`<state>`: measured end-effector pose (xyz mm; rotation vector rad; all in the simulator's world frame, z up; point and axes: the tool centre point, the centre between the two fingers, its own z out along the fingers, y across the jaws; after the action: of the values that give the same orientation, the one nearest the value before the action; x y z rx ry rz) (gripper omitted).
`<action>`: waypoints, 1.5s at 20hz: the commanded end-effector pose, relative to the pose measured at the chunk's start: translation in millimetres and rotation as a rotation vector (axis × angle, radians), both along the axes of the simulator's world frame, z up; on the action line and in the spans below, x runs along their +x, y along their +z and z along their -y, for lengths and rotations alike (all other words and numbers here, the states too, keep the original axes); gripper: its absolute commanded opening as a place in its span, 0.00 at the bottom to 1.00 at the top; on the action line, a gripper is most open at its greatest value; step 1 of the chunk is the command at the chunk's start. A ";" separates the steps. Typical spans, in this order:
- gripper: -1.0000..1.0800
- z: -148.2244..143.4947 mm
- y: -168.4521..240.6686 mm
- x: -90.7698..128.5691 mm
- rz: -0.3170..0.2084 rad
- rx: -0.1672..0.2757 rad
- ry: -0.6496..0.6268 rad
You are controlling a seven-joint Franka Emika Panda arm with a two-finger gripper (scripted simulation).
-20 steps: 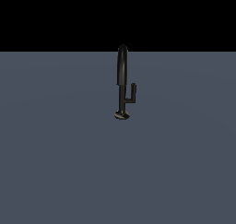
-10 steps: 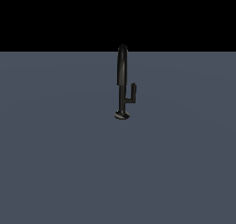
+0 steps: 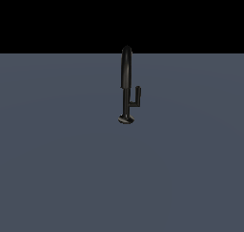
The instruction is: Turn on the faucet by rotating a designated handle.
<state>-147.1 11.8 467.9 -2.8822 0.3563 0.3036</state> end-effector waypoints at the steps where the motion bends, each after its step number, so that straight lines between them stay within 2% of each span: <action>1: 0.00 1.5 -4.2 15.4 -0.033 0.034 -0.035; 16: 0.00 18.4 -42.3 103.0 -0.238 0.244 -0.249; 30: 0.00 42.9 -100.5 175.6 -0.444 0.458 -0.462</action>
<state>21.1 -28.1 374.9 -2.2289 0.8561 0.7925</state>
